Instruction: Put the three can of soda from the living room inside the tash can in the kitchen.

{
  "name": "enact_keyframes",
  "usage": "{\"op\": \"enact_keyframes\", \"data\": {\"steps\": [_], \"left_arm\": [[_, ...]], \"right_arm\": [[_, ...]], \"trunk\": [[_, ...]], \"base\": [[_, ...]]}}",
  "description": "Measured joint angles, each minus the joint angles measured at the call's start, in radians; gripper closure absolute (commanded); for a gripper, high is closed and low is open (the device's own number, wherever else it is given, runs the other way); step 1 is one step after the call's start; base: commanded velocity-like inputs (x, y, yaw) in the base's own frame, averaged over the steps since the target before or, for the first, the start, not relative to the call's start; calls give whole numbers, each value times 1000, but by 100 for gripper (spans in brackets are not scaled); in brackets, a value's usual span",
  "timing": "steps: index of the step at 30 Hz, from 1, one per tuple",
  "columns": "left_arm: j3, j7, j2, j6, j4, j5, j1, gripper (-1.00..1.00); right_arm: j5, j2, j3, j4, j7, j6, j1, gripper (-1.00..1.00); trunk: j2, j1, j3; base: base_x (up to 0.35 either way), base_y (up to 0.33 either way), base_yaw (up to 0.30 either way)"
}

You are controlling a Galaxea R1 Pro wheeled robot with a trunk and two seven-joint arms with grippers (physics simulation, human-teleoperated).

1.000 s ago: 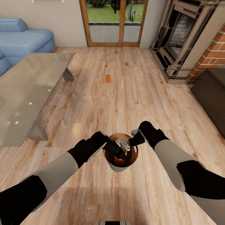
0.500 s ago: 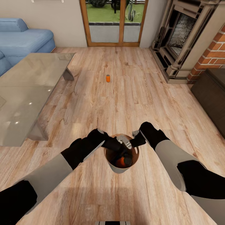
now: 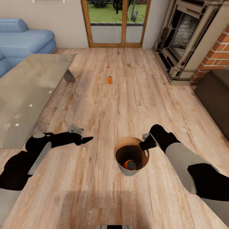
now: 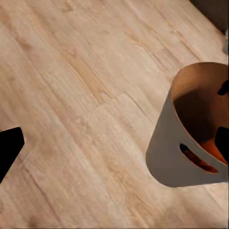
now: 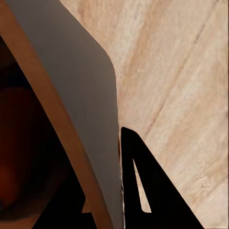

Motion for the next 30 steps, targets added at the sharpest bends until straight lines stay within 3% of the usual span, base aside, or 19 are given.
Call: {"op": "enact_keyframes", "data": {"steps": [1, 2, 4, 5, 6, 7, 8, 10, 16, 22, 30], "left_arm": [[16, 35, -1, -25, 13, -19, 15, -100], [38, 115, -10, -80, 53, -55, 44, -100], [61, 278, -48, -221, 214, -93, 94, -100], [65, 311, -59, -265, 270, -96, 102, -100], [69, 357, -80, -354, 363, -104, 113, -100], [74, 399, -106, -488, 498, -109, 123, -100], [75, 409, -113, -532, 550, -110, 125, -100], [73, 406, -111, -520, 541, -106, 114, -100], [73, 406, -109, -514, 539, -106, 100, -100], [73, 406, -109, -514, 539, -106, 100, -100], [74, 391, -104, -497, 535, -107, 93, -100]], "right_arm": [[21, -11, 4, 0, 0, -4, 1, 100], [15, -34, 2, 0, 2, -2, 2, 100], [-13, -83, -3, 0, 3, 3, 5, 100], [1, -96, -2, 0, 1, 0, 6, 100], [-2, -119, -11, 0, 1, 1, 8, 100], [-13, -152, -38, -1, 5, 4, 18, 100], [7, -165, -47, -1, 5, -1, 26, 100], [81, -162, -47, -5, 5, -31, 38, 100], [187, -164, -54, -2, 5, -37, 36, 100], [230, -164, -55, -2, 5, -27, 36, 100], [258, -173, -58, -7, 8, -21, 20, 100]], "trunk": [[0, 0, 0], [0, 0, 0], [0, 0, 0], [0, 0, 0], [0, 0, 0], [0, 0, 0], [0, 0, 0], [0, 0, 0], [0, 0, 0], [0, 0, 0], [0, 0, 0]], "base": [[0, 0, 0], [0, 0, 0], [0, 0, 0], [0, 0, 0], [0, 0, 0], [0, 0, 0], [68, 0, 0], [61, 0, 0], [57, 0, 0], [57, 0, 0], [38, 0, 0]]}}
